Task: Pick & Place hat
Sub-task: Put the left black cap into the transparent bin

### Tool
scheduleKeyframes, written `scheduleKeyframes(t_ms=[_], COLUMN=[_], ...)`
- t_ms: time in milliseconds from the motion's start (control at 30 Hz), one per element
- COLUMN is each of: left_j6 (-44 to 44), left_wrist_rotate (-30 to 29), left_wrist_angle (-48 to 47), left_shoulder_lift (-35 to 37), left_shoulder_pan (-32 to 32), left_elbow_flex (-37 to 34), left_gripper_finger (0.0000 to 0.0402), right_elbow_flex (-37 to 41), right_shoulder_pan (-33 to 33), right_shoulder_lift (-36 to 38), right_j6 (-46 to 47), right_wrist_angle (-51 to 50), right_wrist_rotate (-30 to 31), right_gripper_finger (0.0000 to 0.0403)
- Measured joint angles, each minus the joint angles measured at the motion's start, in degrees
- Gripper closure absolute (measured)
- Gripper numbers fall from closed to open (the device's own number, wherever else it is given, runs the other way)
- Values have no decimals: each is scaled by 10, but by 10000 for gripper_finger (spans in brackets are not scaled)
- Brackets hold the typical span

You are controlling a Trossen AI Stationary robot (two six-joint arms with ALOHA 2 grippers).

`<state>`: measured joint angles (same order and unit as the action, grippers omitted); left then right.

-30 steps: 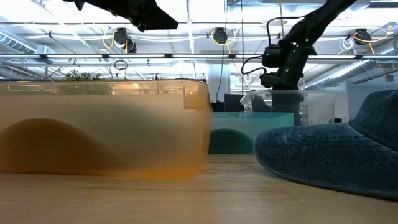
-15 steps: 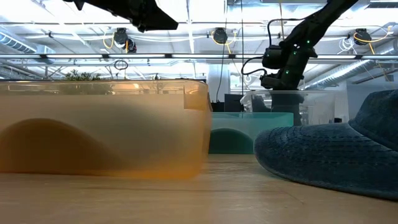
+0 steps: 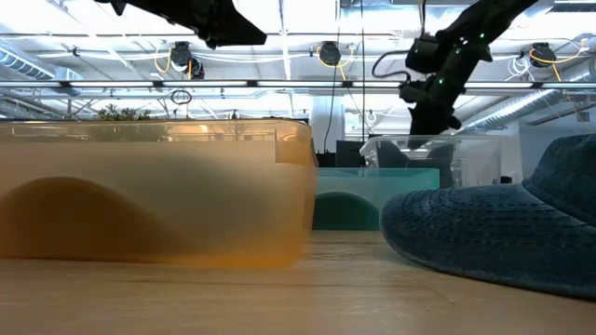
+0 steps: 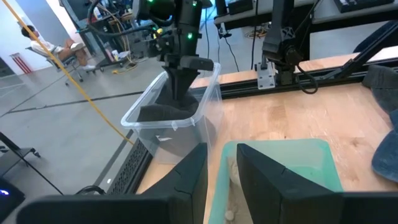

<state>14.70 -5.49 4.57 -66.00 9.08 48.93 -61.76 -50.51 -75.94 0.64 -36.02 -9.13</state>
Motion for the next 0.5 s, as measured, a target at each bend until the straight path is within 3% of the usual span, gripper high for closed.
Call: scheduleKeyframes(t_ms=[200,500], left_j6=[0,0], left_wrist_rotate=[0,0], left_wrist_angle=[14,5], left_shoulder_lift=[0,0], left_shoulder_pan=[0,0], left_elbow_flex=[0,0], left_gripper_finger=[305,305], right_elbow_flex=[-1,-1], right_shoulder_pan=[5,21], right_shoulder_lift=[-4,-77], right_j6=[17,18], right_wrist_angle=[64,82], right_wrist_rotate=[0,0], right_gripper_finger=[330,330])
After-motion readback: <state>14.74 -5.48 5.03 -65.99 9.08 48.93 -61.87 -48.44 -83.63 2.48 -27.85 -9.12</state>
